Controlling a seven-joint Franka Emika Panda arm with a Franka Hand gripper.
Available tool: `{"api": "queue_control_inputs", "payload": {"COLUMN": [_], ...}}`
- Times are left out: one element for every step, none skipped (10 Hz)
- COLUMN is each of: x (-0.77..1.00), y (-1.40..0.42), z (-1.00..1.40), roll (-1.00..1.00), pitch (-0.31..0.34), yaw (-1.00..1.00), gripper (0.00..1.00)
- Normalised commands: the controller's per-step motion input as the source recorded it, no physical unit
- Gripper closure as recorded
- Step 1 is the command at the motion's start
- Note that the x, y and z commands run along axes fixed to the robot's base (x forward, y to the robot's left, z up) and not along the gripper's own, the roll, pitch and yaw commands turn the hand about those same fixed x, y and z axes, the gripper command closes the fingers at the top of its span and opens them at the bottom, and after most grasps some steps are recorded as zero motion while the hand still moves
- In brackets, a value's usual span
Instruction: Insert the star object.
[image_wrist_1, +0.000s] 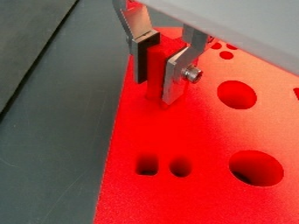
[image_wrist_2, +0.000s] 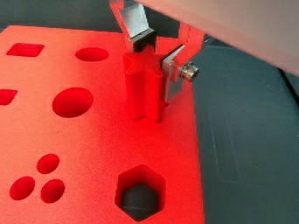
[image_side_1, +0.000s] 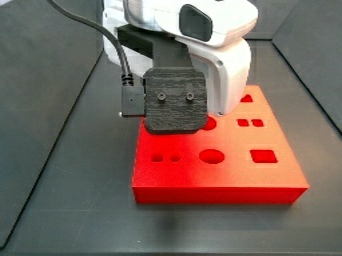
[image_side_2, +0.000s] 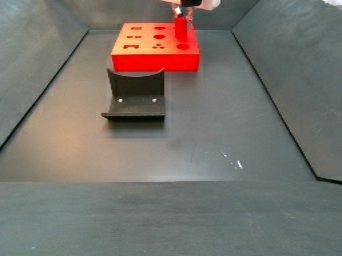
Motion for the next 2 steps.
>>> {"api": "queue_control_inputs", "payload": {"x": [0.00, 0.00], "y": [0.00, 0.00], "z": [0.00, 0.00], "roll": [0.01, 0.00], "pitch": [0.000, 0.000], "yaw": [0.00, 0.00], "gripper": [1.00, 1.00]}}
